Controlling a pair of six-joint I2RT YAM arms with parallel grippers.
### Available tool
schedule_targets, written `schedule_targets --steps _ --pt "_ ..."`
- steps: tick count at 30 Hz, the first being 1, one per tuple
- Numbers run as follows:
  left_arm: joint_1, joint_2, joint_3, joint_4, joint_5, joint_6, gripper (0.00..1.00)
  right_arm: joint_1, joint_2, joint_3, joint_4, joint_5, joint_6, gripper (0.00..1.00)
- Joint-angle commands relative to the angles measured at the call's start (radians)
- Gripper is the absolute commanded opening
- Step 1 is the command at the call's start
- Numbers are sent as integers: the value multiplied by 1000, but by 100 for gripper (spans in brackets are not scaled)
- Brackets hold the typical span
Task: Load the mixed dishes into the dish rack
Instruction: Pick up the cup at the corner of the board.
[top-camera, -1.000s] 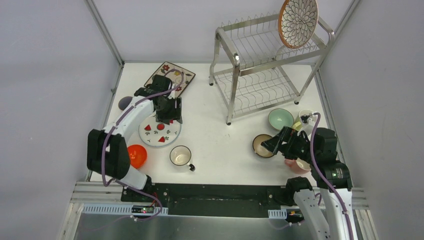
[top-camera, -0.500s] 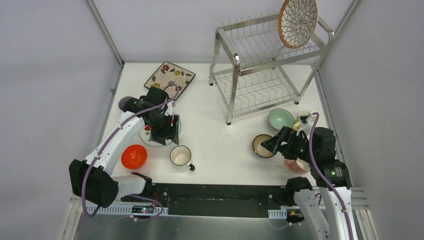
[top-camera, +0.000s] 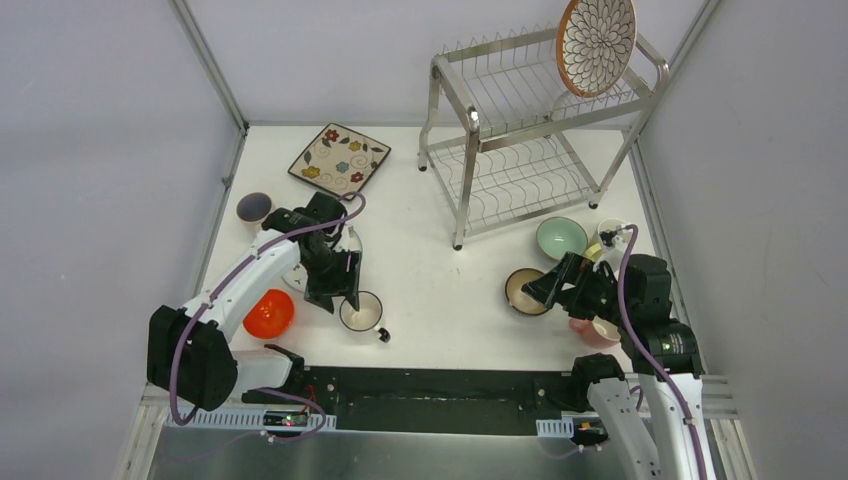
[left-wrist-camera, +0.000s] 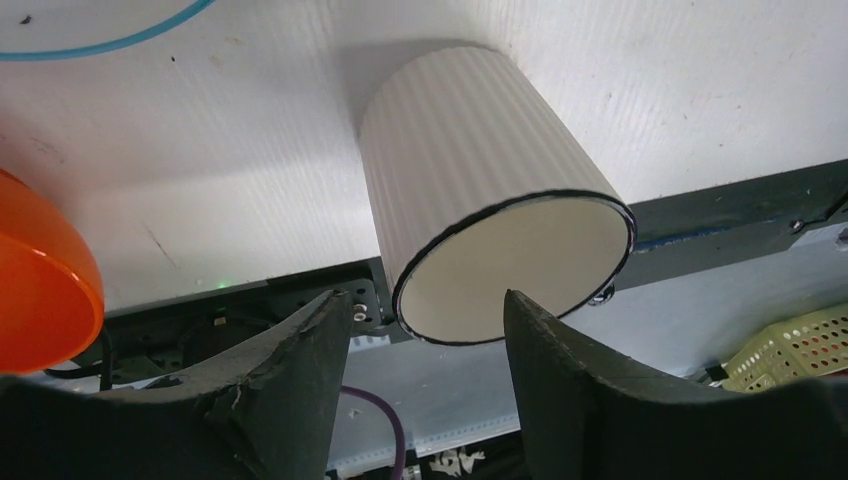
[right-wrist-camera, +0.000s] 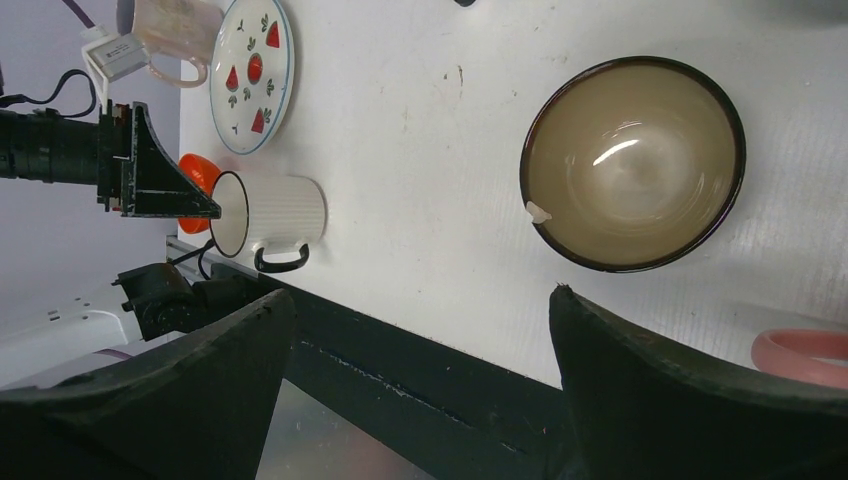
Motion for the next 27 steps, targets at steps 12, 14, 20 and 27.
schedule_targets --steps 12,14,20,27 --pt "-27 90 -43 119 -2 -50 49 -1 -23 -1 24 -7 21 100" --pt "-31 97 -43 123 0 -50 46 -1 -20 -1 24 -5 20 100" --pt "-38 92 -37 135 5 -46 29 -2 -19 1 22 -6 23 100" --pt "-38 56 -43 196 41 -41 7 -1 -19 7 25 -43 58 100"
